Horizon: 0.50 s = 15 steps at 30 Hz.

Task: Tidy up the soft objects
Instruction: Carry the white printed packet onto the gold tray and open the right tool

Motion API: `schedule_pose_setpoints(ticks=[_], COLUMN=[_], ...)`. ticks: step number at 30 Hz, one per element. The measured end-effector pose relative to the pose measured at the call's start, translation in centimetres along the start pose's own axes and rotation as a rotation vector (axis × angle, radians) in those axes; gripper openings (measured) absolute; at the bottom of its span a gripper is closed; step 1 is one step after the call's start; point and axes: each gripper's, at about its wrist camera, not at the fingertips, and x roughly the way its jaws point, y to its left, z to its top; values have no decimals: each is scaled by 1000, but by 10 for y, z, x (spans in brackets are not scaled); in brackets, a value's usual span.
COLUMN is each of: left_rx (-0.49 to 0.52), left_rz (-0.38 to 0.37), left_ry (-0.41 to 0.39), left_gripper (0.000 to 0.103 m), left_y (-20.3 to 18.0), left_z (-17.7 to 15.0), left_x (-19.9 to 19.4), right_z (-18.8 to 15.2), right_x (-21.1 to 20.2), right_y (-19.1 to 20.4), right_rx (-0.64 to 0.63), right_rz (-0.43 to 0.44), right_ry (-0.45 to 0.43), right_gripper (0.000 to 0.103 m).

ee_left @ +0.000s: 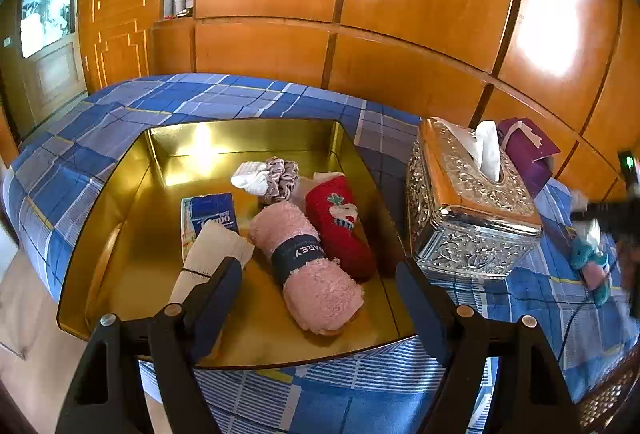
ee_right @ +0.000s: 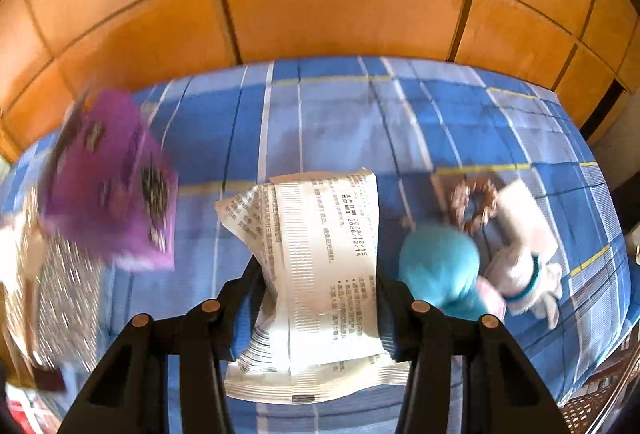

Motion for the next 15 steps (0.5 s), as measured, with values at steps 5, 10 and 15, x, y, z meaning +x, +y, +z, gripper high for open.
schedule_pose_setpoints(ticks=[5,10,15], left_rx=[4,-1,-3], left_rz=[3,14,25], left_ry=[-1,-6,-1], left_gripper=[82,83,83], left_y=[0,3,5], left_z=[0,2,3], left_x=[-1,-2,0], right_z=[34,66,82], right_x=[-9,-37,-70], right_y=[14,51,124], right_rx=[-7,-55,-205], right_rz=[-6,58,164], right_ry=[-46,-155,-244], right_gripper=[49,49,49])
